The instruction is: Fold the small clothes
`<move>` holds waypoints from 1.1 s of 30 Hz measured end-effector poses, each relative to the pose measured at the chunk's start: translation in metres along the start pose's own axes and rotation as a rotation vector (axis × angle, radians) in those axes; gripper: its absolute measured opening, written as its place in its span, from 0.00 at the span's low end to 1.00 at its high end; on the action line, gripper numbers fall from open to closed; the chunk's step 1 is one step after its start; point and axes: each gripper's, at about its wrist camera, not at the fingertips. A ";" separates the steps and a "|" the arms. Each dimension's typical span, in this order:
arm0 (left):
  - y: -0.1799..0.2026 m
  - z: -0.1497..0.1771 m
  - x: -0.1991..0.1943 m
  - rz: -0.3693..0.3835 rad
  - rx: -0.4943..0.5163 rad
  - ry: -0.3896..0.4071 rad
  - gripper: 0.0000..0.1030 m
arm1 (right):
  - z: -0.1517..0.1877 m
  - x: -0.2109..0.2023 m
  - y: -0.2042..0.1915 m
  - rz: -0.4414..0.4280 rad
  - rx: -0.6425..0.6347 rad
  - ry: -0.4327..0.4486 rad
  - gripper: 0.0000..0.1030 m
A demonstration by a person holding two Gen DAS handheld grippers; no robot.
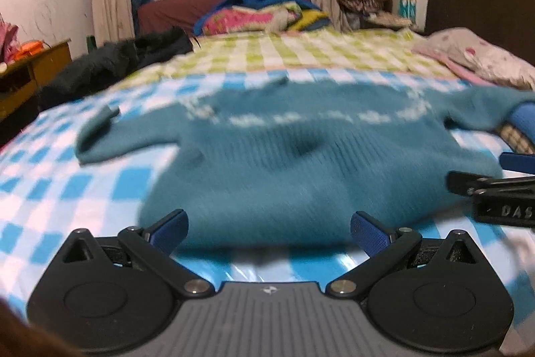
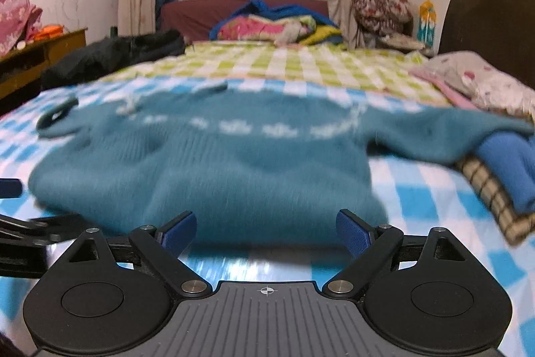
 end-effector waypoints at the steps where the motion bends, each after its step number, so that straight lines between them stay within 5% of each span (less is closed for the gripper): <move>1: -0.004 -0.006 0.002 -0.006 0.002 0.015 1.00 | -0.005 0.003 0.003 0.007 -0.001 0.006 0.88; 6: -0.030 -0.030 0.026 -0.033 -0.010 0.053 1.00 | -0.026 0.026 0.016 0.030 -0.014 0.011 0.88; 12: -0.055 -0.043 0.070 -0.030 -0.015 0.022 1.00 | -0.045 0.066 0.009 -0.054 -0.025 -0.023 0.88; 17: -0.069 -0.056 0.101 0.052 -0.014 -0.025 1.00 | -0.075 0.112 -0.005 -0.114 -0.062 -0.033 0.88; 26: -0.086 -0.052 0.111 0.302 -0.029 -0.185 1.00 | -0.098 0.171 -0.021 -0.471 -0.045 -0.161 0.87; 29: -0.089 -0.041 0.090 0.381 -0.005 -0.231 1.00 | -0.087 0.156 -0.030 -0.659 -0.086 -0.260 0.84; 33: -0.090 -0.020 0.047 0.453 0.033 -0.276 1.00 | -0.063 0.103 -0.050 -0.757 -0.266 -0.319 0.84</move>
Point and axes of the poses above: each gripper's, at about its wrist camera, not at the fingertips, and x roughly the way its jaws point, y to its right, z to its underside, and after that the axes turned 12 degrees about -x, right-handed
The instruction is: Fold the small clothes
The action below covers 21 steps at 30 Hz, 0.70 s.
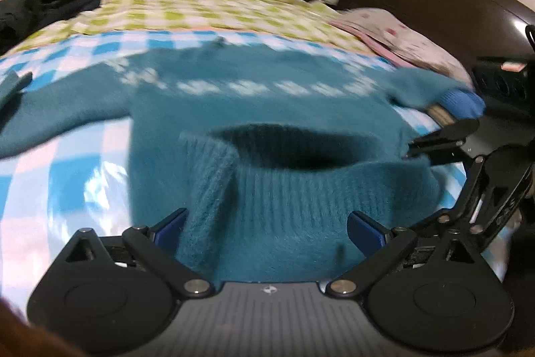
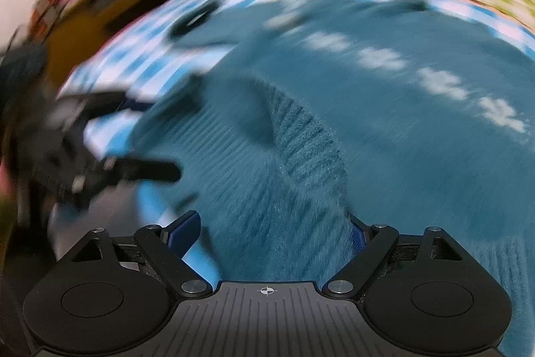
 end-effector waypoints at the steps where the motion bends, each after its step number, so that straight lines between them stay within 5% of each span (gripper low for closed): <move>1: 0.005 0.008 -0.009 0.006 0.011 -0.007 1.00 | 0.007 -0.008 -0.012 -0.023 -0.018 -0.009 0.84; 7: 0.030 0.043 -0.047 -0.016 0.081 -0.043 1.00 | 0.050 -0.046 -0.064 -0.115 -0.014 -0.061 0.84; 15: 0.047 0.050 -0.062 -0.017 0.062 0.019 1.00 | 0.089 -0.091 -0.066 0.080 0.101 0.053 0.84; 21: 0.069 0.048 -0.028 -0.019 0.055 0.045 1.00 | 0.122 -0.115 -0.036 0.359 0.291 0.118 0.84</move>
Point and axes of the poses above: each gripper's, at about its wrist camera, not at the fingertips, and x roughly the way its jaws point, y to its right, z to its underside, and after that the axes turned 12 degrees about -x, right-handed
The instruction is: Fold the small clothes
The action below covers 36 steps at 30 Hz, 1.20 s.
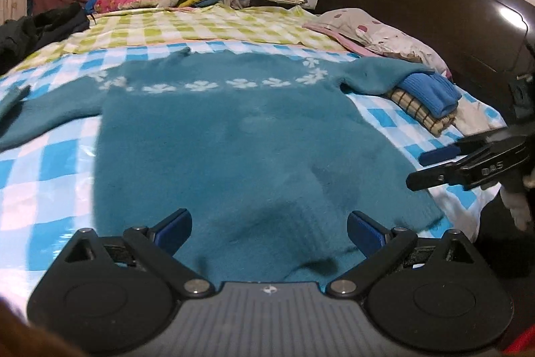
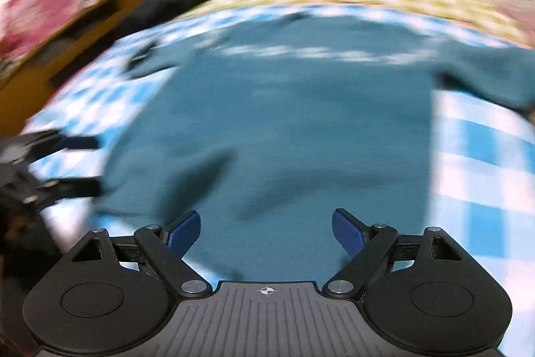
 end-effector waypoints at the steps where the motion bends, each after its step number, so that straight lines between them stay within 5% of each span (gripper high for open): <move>1: 0.004 0.001 0.006 -0.005 0.004 0.001 1.00 | 0.006 0.000 0.005 0.041 0.027 -0.005 0.81; 5: 0.013 0.003 0.029 -0.072 0.021 -0.009 1.00 | 0.028 0.007 0.032 0.158 0.153 -0.058 0.69; 9: 0.015 0.008 0.044 -0.081 -0.007 -0.058 1.00 | 0.044 0.020 0.048 0.128 0.268 -0.101 0.54; 11: 0.019 0.012 0.049 -0.094 0.005 -0.076 1.00 | 0.046 0.020 0.046 0.135 0.266 -0.087 0.46; 13: 0.024 0.014 0.052 -0.109 0.017 -0.091 1.00 | 0.047 0.020 0.043 0.139 0.243 -0.085 0.27; 17: 0.034 0.015 0.053 -0.126 0.026 -0.100 1.00 | 0.046 0.013 0.048 0.143 0.216 -0.091 0.12; 25: 0.047 0.021 0.069 -0.229 0.035 -0.156 1.00 | 0.048 0.003 0.062 0.216 0.211 -0.070 0.11; 36: 0.056 0.026 0.058 -0.271 0.057 -0.157 1.00 | 0.046 -0.013 0.044 0.279 0.121 -0.047 0.21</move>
Point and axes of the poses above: each gripper's, at about its wrist camera, not at the fingertips, and x roughly the way its jaws point, y to its right, z to its underside, and after that the axes turned 12 degrees about -x, right-handed
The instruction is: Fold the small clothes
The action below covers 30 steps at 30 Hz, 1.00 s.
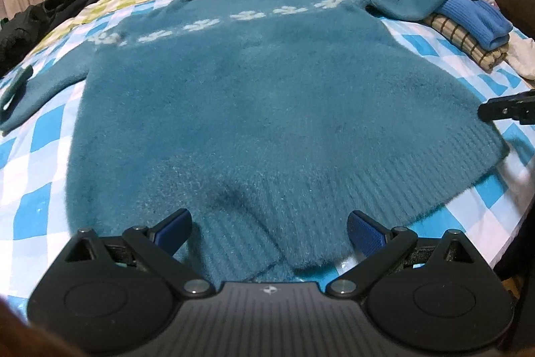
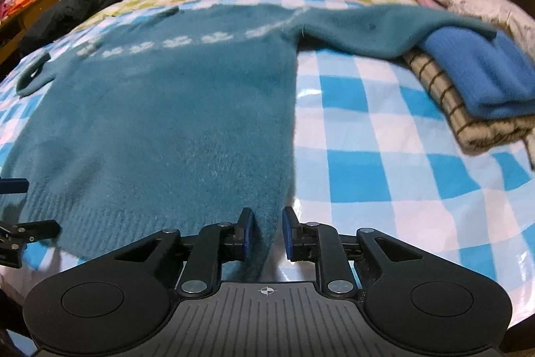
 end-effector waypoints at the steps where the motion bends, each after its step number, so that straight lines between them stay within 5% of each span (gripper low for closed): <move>1: 0.001 0.000 -0.002 0.000 0.004 0.005 1.00 | 0.000 -0.003 -0.001 0.008 -0.006 0.006 0.22; 6: 0.007 -0.002 -0.011 0.002 0.029 0.041 1.00 | 0.001 -0.015 -0.002 0.074 -0.036 0.026 0.22; 14: 0.018 -0.016 -0.005 0.007 0.005 0.104 1.00 | -0.008 -0.014 -0.019 -0.016 -0.035 0.088 0.22; 30: 0.021 -0.005 0.018 -0.024 0.013 0.028 1.00 | -0.019 0.016 -0.041 -0.037 -0.088 0.072 0.22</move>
Point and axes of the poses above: each gripper's, at about its wrist camera, not at the fingertips, and x roughly the way its jaws point, y to its right, z to its underside, and after that the axes turned 12 degrees about -x, right-handed
